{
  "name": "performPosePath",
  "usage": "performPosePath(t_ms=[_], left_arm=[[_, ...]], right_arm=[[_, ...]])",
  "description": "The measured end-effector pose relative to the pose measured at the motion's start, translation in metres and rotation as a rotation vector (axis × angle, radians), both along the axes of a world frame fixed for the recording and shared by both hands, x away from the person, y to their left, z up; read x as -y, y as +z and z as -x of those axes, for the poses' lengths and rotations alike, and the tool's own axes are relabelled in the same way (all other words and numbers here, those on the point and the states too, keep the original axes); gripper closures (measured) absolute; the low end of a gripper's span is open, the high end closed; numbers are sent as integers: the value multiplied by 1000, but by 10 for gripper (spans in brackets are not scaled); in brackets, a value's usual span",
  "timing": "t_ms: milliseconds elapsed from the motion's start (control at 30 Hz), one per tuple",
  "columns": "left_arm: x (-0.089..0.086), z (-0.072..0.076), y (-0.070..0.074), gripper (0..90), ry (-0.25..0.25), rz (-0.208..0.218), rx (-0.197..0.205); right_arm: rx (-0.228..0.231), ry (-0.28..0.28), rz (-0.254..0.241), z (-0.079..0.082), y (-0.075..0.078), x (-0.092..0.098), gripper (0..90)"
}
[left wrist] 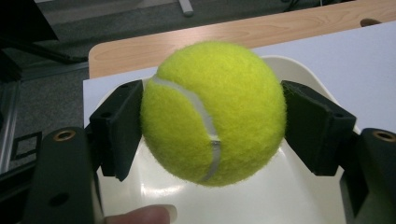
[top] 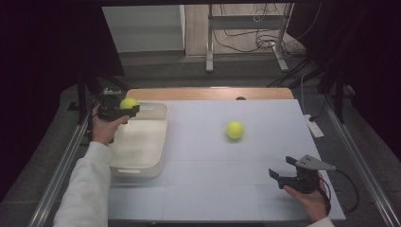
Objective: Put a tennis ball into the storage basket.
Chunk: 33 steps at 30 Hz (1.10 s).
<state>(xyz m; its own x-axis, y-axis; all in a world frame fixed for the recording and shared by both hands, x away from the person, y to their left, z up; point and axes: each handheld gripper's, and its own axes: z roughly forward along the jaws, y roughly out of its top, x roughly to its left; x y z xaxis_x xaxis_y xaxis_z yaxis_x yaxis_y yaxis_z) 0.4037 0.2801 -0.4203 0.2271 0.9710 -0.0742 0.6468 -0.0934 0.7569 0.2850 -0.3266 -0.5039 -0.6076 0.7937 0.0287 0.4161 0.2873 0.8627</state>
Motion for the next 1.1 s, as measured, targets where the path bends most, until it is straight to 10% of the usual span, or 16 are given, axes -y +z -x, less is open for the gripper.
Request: performPosePath(t_ms=[1100], left_arm=[[-1,-16,-20,266,11,-30,-72]], right_arm=[[-2,-6,5,0,-1,1,127]])
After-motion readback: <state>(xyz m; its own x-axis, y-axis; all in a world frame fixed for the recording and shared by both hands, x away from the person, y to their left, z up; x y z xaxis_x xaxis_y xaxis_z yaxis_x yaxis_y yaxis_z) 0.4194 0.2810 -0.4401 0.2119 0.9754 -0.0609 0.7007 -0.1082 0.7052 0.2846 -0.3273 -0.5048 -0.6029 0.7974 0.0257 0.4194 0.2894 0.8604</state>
